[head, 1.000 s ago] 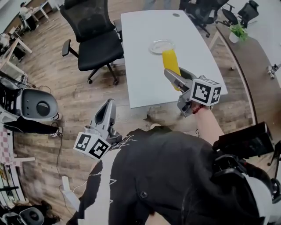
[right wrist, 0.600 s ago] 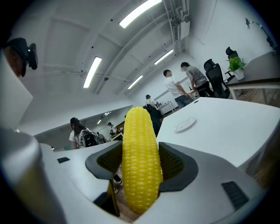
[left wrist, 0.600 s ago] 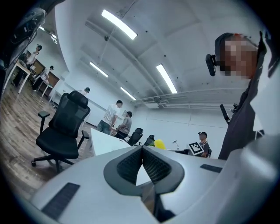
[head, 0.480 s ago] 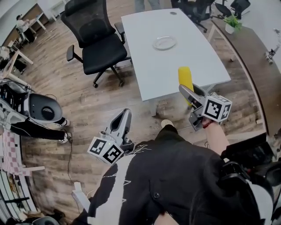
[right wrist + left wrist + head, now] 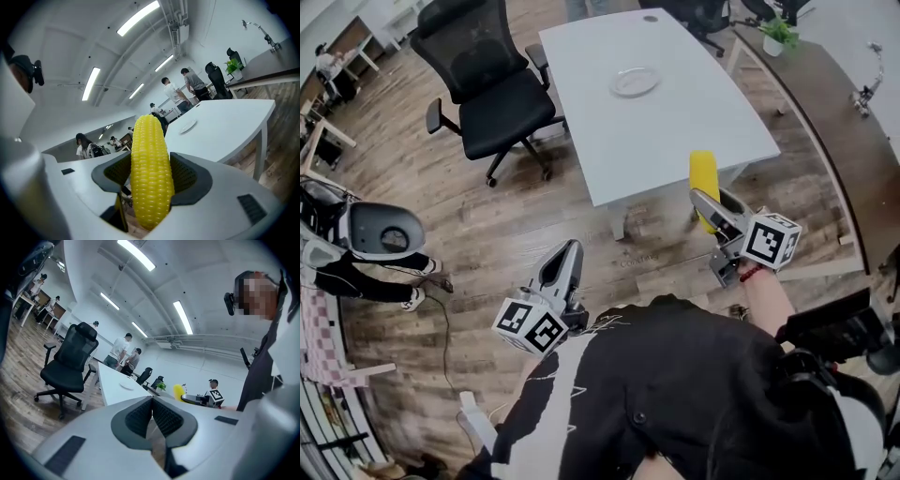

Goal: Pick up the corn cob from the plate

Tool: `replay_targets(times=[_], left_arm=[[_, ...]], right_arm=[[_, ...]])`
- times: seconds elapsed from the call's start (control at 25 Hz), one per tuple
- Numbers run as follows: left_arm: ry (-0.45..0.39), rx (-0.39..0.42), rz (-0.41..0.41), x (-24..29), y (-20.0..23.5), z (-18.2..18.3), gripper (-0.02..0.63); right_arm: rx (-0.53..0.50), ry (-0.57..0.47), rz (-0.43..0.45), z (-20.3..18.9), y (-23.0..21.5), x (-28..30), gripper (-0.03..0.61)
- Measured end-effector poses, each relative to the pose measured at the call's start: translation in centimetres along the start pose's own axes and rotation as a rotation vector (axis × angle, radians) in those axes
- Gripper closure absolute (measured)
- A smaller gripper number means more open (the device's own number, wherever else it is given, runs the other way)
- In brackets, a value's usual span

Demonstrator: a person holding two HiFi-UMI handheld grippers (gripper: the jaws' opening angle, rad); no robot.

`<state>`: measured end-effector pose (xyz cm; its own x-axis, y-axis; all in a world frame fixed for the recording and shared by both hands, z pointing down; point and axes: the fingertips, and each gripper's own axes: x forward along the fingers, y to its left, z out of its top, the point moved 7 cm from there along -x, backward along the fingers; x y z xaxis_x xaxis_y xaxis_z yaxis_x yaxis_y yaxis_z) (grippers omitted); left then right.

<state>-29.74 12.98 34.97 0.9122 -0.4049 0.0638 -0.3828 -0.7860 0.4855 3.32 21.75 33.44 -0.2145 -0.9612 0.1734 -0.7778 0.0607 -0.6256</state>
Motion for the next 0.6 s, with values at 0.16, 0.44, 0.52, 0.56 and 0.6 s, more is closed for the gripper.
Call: replay_targets(times=[0.16,0.44,0.52,0.56,0.6], left_arm=[[-0.005,0.009,0.001,0.6,-0.1,0.1,0.600],[0.002,-0.005,0.018,1.7,-1.3,-0.2,0.600],[0.003,-0.005,0.029,2.1,-1.7,-0.4,0.600],[0.001,-0.010,0.036,2.3,-2.0,-0.6,0.600],[-0.001,-0.016,0.043,2.5,-2.3,-0.8,0.600]], right_arm=[[-0.017,0.009,-0.008,0.2,-0.3,-0.3,0.321],[0.006,0.041,0.015,0.7,-1.6,-1.2,0.321],[0.017,0.053,0.018,0.9,-2.3,-1.3,0.321],[0.014,0.058,0.011,1.1,-2.6,-1.5,0.319],[0.012,0.062,0.008,1.3,-2.8,-1.6,0.321]])
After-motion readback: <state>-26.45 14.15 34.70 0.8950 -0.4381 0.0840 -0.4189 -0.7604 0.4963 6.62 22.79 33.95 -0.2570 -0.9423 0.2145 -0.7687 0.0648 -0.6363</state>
